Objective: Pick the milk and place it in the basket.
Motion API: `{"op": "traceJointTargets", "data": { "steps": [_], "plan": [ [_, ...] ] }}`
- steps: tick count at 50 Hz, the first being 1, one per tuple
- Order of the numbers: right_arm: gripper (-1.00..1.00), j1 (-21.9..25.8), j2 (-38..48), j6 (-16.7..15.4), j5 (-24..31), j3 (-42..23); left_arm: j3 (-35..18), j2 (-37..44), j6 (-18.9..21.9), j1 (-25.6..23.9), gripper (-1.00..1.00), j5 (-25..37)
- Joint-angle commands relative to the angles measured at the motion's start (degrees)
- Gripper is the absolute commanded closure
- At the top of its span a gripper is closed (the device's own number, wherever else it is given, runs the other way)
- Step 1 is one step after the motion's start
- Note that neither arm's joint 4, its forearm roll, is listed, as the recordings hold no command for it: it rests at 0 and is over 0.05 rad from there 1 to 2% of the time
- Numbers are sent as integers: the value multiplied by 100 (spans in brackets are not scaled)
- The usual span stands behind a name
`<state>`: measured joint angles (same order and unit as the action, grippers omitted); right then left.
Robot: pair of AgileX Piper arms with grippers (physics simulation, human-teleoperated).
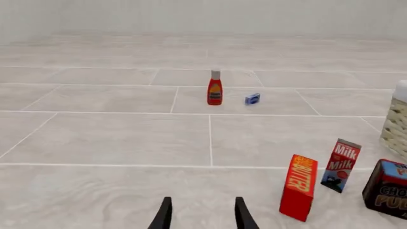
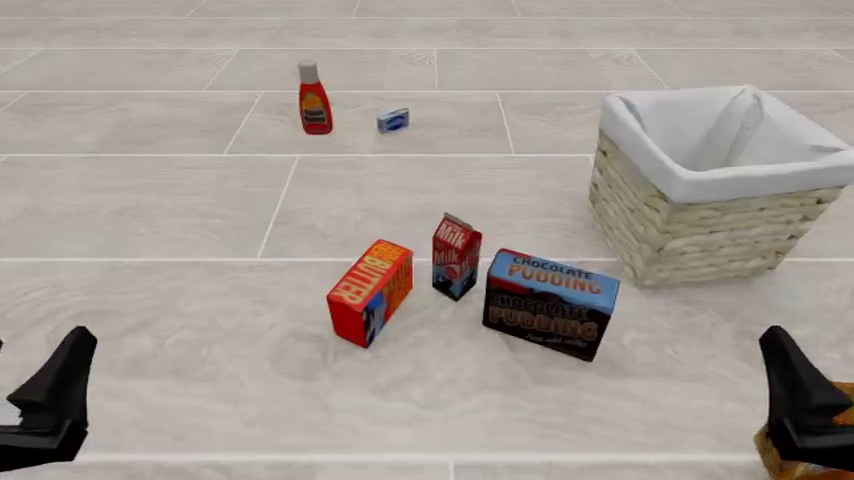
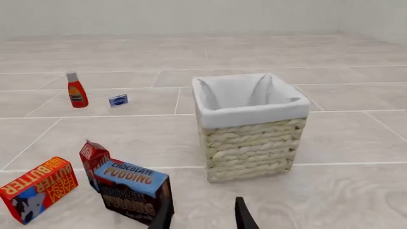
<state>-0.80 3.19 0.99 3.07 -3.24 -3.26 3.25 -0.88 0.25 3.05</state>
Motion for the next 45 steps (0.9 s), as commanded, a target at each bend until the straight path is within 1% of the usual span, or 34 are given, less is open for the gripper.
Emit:
{"op": "traceJointTargets", "data": {
  "steps": [1, 2, 3, 4, 6, 8, 9, 12, 14, 15, 18, 21, 23, 24, 25, 26, 27, 28, 29, 32, 33, 35, 38, 41, 42, 45],
  "plan": [
    [-100, 154, -310, -47, -214, 198, 97, -302, 25, -153, -100, -270],
    [-100, 154, -310, -123, -212, 208, 44, -310, -16, -173, -100, -239],
    [-100, 40, -221, -216, -220, 244, -61, -309, -135, -174, -100, -148],
    [-100, 34, -58, -206, -325, 262, -64, -311, -230, -223, -100, -160],
    [-100, 5, -9, -211, -362, 262, -80, -315, -226, -252, -100, -169],
    [-100, 20, -198, -228, -146, 198, -112, -314, -226, -235, -100, -120],
    [-100, 92, -265, -301, -17, 139, -135, -315, -248, -240, -100, -108],
    [-100, 185, -265, -526, 136, 5, -133, -321, -265, -220, -100, -144],
    [-100, 189, -290, -561, 218, -37, -143, -321, -291, -236, -100, -134],
    [-100, 208, -243, -689, 303, -161, -188, -323, -248, -239, -100, -118],
    [-100, 302, -168, -745, 400, -309, -267, -323, -213, -259, -100, -85],
    [-100, 477, 424, -870, 209, -468, -341, -324, -218, -212, -100, -33],
    [-100, 609, 500, -958, 220, -597, -366, -324, -225, -179, -100, -17],
    [-100, 770, 603, -957, 237, -706, -368, -324, -226, -178, -100, -8],
    [-100, 947, 699, -877, 238, -788, -368, -324, -230, -176, -100, 0],
    [-100, 998, 758, -899, 278, -918, -373, -324, -220, -179, -100, 22],
    [-100, 1067, 769, -1013, 306, -990, -383, -324, -203, -195, -100, 46],
    [-100, 1067, 768, -1013, 307, -991, -384, -324, -203, -195, -100, 46],
    [-100, 1096, 802, -1119, 319, -1047, -398, -324, -184, -215, -100, 61],
    [-100, 1311, 1023, -1204, 295, -1224, -458, -324, -165, -226, -100, 119],
    [-100, 1408, 1096, -1302, 299, -1304, -496, -324, -167, -214, -100, 139],
    [-100, 1587, 1282, -1390, 275, -1420, -530, -324, -164, -189, -100, 150],
    [-100, 1705, 1461, -1411, 227, -1516, -537, -324, -182, -186, -100, 158],
    [-100, 1913, 1880, -1501, 93, -1666, -542, -324, -192, -192, -100, 161],
    [-100, 2037, 2099, -1575, 26, -1726, -559, -324, -201, -209, -100, 162],
    [-100, 2376, 2483, -1639, 15, -1967, -564, -324, -238, -256, -100, 130]
  ]
}}
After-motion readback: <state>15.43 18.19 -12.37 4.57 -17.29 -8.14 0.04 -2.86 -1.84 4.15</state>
